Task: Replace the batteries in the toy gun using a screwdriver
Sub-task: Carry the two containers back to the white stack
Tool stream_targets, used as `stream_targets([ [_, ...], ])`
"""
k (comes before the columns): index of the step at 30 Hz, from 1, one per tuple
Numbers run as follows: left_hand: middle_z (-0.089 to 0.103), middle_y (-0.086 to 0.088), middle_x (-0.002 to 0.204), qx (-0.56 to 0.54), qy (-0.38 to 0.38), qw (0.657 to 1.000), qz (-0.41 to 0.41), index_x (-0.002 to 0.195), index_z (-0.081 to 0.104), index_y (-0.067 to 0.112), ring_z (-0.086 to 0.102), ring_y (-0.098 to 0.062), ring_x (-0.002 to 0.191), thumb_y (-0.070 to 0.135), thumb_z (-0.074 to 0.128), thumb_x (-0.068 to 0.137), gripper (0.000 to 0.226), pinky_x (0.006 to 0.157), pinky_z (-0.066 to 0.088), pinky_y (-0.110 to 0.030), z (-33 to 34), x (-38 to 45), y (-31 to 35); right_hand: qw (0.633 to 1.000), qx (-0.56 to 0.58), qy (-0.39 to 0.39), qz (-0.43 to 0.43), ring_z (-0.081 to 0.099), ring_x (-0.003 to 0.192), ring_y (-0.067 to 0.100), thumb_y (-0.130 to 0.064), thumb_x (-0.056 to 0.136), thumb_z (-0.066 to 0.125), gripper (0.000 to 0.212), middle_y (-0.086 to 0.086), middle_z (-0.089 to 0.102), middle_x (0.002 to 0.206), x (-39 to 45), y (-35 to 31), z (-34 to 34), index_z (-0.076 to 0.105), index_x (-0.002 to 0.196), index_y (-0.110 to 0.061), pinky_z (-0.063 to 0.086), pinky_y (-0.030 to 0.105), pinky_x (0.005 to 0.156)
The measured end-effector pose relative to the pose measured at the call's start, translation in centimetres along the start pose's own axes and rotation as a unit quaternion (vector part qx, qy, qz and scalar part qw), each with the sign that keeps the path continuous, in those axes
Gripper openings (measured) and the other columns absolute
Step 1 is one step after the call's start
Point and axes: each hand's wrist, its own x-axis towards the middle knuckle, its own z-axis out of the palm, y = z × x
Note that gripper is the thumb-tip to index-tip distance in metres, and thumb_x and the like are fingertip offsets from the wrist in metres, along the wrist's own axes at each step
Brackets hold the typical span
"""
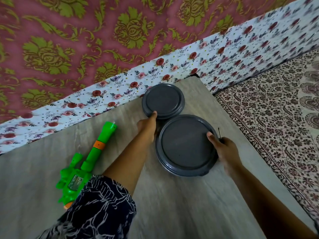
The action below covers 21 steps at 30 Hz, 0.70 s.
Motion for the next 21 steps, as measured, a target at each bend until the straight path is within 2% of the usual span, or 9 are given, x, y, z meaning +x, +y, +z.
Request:
stream_targets([
  [3,0.062,-0.018,0.12,-0.056,-0.029,0.998,-0.008,0.123,0.054,0.0,0.063,-0.034,0.104,0.035,0.068,0.083,0.055,0.09,0.054,-0.044,0.4,0.9,0.1,1.0,0.015,0.0,-0.001,0.039,0.06,0.018,-0.049,0.08,0.063,0.047,0.002,0.039,0.061,-0.3,-0.1,0.1,0.038,0.059,-0.016,0.029,0.032,0.055],
  [5,0.064,-0.018,0.116,-0.095,-0.063,0.993,-0.008,0.121,0.056,0.0,0.065,-0.033,0.097,0.026,0.064,0.087,0.043,0.085,0.056,-0.043,0.4,1.0,0.3,0.999,0.03,-0.012,0.005,0.039,0.06,0.019,-0.048,0.078,0.065,0.047,0.002,0.039,0.059,-0.7,-0.1,-0.1,0.038,0.058,-0.016,0.028,0.032,0.056],
  [9,0.065,-0.014,0.097,-0.139,-0.111,0.984,0.002,0.115,0.057,0.001,0.064,-0.025,0.078,0.025,0.057,0.092,0.033,0.072,0.055,-0.036,-1.4,0.2,-0.1,0.997,0.062,-0.049,-0.005,0.039,0.061,0.02,-0.039,0.079,0.068,0.036,0.011,0.041,0.069,-2.4,-0.2,-0.3,0.049,0.075,-0.008,0.029,0.029,0.052],
  [12,0.062,-0.005,0.071,-0.178,-0.122,0.976,0.012,0.096,0.058,0.006,0.059,-0.011,0.056,0.023,0.052,0.095,0.018,0.063,0.048,-0.025,-4.1,-1.5,-1.1,0.996,0.068,-0.054,-0.012,0.046,0.067,0.025,-0.036,0.078,0.069,0.037,0.014,0.049,0.076,-4.6,-0.2,0.1,0.058,0.087,-0.001,0.034,0.032,0.054],
  [15,0.057,0.002,0.038,-0.212,-0.095,0.972,0.04,0.073,0.053,0.008,0.051,-0.003,0.032,0.018,0.052,0.094,0.023,0.049,0.042,-0.022,-9.1,-3.6,-1.7,0.996,0.069,-0.046,-0.027,0.049,0.066,0.025,-0.03,0.079,0.068,0.04,0.014,0.052,0.075,-7.9,-0.2,0.8,0.059,0.091,0.007,0.036,0.033,0.055],
  [18,0.057,0.0,0.039,-0.242,-0.079,0.964,0.072,0.072,0.054,0.007,0.054,-0.007,0.036,0.013,0.052,0.093,0.023,0.039,0.045,-0.017,-15.0,-5.8,-2.9,0.995,0.074,-0.041,-0.045,0.049,0.065,0.024,-0.028,0.081,0.067,0.04,0.013,0.052,0.072,-11.9,-0.1,2.0,0.058,0.091,0.01,0.037,0.033,0.055],
  [21,0.057,-0.009,0.064,-0.273,-0.062,0.957,0.08,0.073,0.055,0.006,0.057,-0.014,0.054,0.01,0.054,0.093,0.02,0.05,0.053,-0.021,-21.1,-8.0,-5.2,0.993,0.089,-0.035,-0.072,0.048,0.064,0.024,-0.026,0.083,0.065,0.039,0.012,0.049,0.07,-15.8,0.2,4.3,0.057,0.091,0.012,0.036,0.033,0.055],
])
